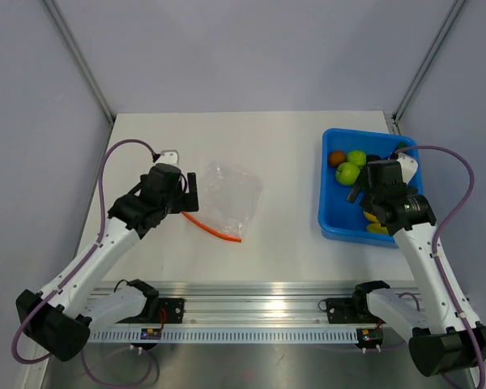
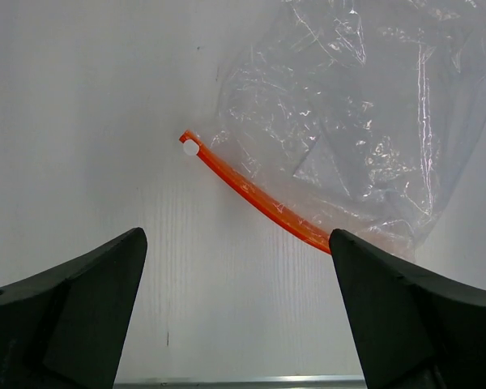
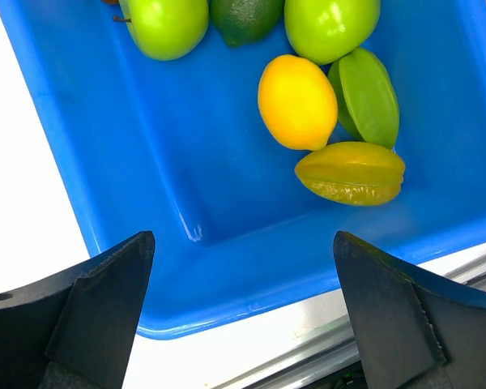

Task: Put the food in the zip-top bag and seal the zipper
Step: Pick up the zipper food storage bag at the center of the board.

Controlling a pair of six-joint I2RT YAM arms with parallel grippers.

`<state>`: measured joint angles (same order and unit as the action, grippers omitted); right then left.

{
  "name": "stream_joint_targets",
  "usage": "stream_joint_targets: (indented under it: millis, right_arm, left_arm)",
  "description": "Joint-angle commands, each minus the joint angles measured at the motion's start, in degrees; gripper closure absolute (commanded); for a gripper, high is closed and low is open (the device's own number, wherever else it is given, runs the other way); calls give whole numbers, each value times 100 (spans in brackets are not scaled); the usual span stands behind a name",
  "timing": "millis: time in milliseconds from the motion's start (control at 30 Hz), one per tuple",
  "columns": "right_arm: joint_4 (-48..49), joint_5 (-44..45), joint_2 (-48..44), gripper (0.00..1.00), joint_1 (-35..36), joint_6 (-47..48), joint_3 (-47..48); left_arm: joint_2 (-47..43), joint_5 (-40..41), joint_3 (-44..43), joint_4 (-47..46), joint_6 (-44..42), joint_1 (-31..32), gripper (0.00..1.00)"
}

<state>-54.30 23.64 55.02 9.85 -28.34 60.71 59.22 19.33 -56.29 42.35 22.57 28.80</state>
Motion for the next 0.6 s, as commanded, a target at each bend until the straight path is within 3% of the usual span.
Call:
stream_joint_targets:
  millis: [0, 333, 567]
  right_arm:
    - [130, 238, -158, 0, -27, 21, -50]
    - [60, 721, -115, 1, -27, -119, -138]
    - [508, -367, -150, 1, -27, 469, -59]
  left_arm:
    - [-130, -97, 39, -131, 116, 3, 1]
    - [37, -509, 215, -25, 195, 3, 2]
    - [-121, -1132, 487, -200, 503, -49, 2]
